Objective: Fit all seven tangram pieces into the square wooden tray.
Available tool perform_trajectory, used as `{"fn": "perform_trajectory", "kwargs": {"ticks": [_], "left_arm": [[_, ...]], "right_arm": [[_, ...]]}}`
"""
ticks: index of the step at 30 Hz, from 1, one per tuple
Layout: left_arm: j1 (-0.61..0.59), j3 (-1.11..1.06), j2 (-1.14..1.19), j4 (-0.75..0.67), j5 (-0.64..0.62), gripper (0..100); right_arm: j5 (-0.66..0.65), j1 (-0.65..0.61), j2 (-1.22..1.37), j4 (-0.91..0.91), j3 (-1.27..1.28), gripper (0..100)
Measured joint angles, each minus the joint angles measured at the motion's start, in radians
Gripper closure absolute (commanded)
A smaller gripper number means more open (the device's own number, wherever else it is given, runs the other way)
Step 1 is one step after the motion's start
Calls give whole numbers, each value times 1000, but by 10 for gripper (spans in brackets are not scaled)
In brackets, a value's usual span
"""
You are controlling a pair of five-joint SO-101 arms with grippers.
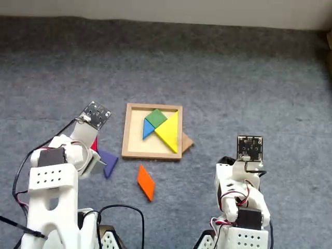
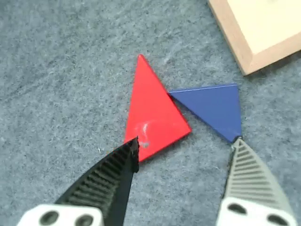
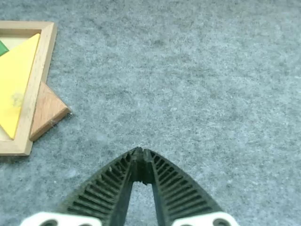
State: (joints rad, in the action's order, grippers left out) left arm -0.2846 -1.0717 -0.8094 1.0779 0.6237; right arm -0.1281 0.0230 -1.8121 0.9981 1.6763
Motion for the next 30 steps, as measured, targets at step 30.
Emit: {"fn": "perform_trajectory", "kwargs": {"ticks": [30], "left_arm": [[-15, 32, 123, -5, 86, 688]], "right_arm": [[0, 0, 0, 0, 0, 974]]}}
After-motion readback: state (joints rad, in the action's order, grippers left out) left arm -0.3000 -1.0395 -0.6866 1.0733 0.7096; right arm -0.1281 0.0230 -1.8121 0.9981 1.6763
